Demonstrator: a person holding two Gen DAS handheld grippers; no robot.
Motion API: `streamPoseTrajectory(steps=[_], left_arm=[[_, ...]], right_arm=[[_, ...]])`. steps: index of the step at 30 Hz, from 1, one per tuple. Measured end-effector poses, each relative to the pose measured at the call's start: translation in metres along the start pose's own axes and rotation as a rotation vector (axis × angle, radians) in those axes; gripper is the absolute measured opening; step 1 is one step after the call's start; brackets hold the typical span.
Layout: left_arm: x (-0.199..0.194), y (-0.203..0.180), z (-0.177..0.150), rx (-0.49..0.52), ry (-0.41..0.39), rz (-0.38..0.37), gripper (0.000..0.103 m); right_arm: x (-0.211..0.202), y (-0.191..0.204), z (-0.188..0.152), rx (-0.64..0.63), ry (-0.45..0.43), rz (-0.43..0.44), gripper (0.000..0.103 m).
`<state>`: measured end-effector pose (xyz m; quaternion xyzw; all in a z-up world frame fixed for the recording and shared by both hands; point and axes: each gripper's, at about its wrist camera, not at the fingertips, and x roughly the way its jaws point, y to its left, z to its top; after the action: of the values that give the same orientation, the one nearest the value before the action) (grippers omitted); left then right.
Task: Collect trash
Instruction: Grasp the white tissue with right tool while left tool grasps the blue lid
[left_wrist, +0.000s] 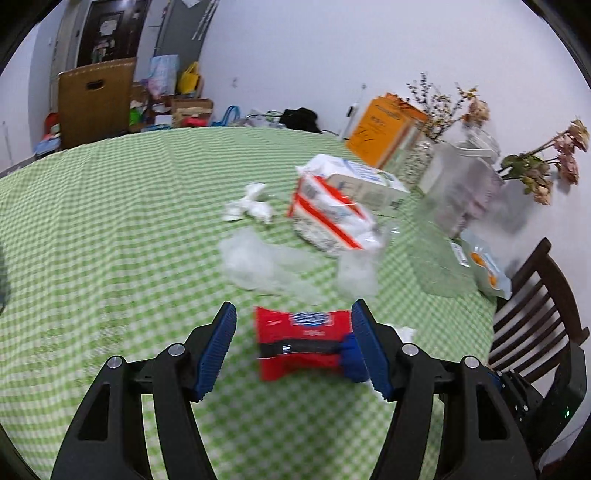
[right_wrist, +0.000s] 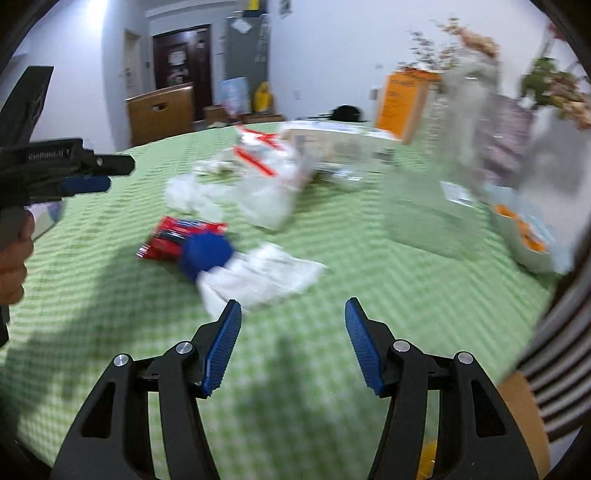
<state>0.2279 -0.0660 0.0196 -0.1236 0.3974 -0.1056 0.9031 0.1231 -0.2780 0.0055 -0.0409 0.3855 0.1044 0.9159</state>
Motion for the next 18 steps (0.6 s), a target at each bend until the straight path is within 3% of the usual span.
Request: streamPoseTrajectory(steps=[5, 7, 9, 12, 18], left_arm=[[0.005, 0.018, -0.003, 0.013, 0.032, 0.012, 0.062], [0.008, 0.02, -0.007, 0.027, 0.043, 0.01, 0.062], [0.012, 0.018, -0.008, 0.043, 0.053, 0.005, 0.062], [0.017, 0.012, -0.013, 0.071, 0.066, -0.012, 0.062], [0.048, -0.032, -0.036, 0.242, 0.158, -0.061, 0.063]], right_arm=[[0.037, 0.024, 0.016, -0.009, 0.052, 0.056, 0.057], [0.051, 0.027, 0.019, 0.002, 0.081, 0.076, 0.051], [0.06, 0.027, 0.017, 0.02, 0.118, 0.094, 0.028], [0.065, 0.022, 0.014, 0.042, 0.139, 0.103, 0.011], [0.031, -0.002, 0.012, 0.065, 0.073, 0.022, 0.009]])
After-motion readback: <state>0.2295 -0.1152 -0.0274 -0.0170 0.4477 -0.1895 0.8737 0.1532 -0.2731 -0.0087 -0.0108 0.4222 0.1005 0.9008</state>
